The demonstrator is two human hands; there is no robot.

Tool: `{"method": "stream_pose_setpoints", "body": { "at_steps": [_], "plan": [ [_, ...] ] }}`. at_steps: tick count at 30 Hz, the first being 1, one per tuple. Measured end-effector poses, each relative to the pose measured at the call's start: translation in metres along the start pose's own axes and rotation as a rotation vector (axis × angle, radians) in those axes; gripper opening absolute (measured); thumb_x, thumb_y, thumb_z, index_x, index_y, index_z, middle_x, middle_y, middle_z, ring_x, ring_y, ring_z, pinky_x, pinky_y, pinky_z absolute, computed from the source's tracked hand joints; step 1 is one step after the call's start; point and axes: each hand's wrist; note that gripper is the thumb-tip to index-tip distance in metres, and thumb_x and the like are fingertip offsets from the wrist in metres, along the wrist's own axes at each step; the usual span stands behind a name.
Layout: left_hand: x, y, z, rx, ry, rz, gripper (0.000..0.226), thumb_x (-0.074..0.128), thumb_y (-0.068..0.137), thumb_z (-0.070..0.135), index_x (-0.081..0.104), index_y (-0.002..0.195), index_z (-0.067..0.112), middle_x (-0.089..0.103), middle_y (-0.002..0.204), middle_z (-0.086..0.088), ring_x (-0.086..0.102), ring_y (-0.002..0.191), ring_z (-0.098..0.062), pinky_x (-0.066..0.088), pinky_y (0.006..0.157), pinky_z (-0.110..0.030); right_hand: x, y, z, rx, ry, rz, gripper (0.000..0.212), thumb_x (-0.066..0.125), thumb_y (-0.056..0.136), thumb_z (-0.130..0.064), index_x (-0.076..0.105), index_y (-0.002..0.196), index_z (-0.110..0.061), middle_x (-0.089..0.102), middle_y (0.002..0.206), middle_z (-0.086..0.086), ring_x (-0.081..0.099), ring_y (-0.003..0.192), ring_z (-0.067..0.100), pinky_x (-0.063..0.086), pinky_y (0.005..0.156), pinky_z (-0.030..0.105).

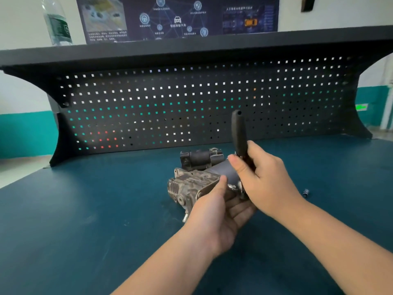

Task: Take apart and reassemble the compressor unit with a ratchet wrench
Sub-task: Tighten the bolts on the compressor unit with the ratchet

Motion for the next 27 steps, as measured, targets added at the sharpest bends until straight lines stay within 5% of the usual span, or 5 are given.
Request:
{"method": "stream_pose_setpoints", "body": {
  "at_steps": [9,13,21,23,27],
  "plan": [
    [0.012,0.004,0.008,-0.183,-0.195,0.063,0.030,0.062,0.087,0.009,0.069,0.062,-0.008,0.069,0.062,-0.016,0.067,0.047,-0.024,0.055,0.045,-0.037,-0.012,0.003,0.001,0.068,0.056,-0.081,0.022,0.059,0.088,-0.038,0.055,0.080,-0.018,0.060,0.064,0.000,0.054,0.059,0.013,0.041,0.056,0.023],
    [0.005,0.007,-0.003,-0.092,-0.006,0.090,0.016,0.064,0.087,0.017,0.071,0.086,0.002,0.072,0.074,-0.013,0.069,0.056,-0.021,0.058,0.051,-0.028,-0.011,0.002,0.000,0.156,0.082,-0.053,0.019,0.056,0.086,-0.047,0.057,0.079,-0.029,0.058,0.060,-0.001,0.050,0.055,0.006,0.041,0.055,0.023],
    [0.006,0.015,-0.010,-0.055,-0.062,0.083,0.019,0.062,0.089,0.015,0.063,0.096,-0.003,0.070,0.069,-0.016,0.067,0.056,-0.022,0.056,0.050,-0.028,-0.002,-0.006,0.019,1.400,0.971,0.104,0.030,0.041,0.095,-0.022,0.041,0.066,-0.015,0.033,0.047,-0.004,0.025,0.030,0.005,0.016,0.031,0.010],
    [0.006,0.015,-0.010,-0.049,-0.071,0.085,0.023,0.062,0.089,0.015,0.063,0.102,-0.004,0.070,0.074,-0.017,0.067,0.055,-0.021,0.056,0.050,-0.027,0.000,-0.004,0.019,1.312,0.891,0.108,0.032,0.041,0.097,-0.020,0.040,0.065,-0.015,0.034,0.041,-0.005,0.027,0.029,0.005,0.018,0.031,0.011],
    [0.006,0.014,-0.008,-0.041,-0.100,0.079,0.024,0.063,0.087,0.014,0.064,0.104,-0.003,0.069,0.085,-0.017,0.066,0.067,-0.022,0.056,0.051,-0.027,-0.004,0.003,0.009,0.591,0.261,0.115,0.027,0.049,0.096,-0.033,0.051,0.075,-0.017,0.048,0.054,-0.004,0.045,0.047,0.009,0.036,0.050,0.026]
  ]
}}
Point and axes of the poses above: each hand's wrist, its own y-axis towards the middle knuckle, its own x-axis out of the palm, z = x × y
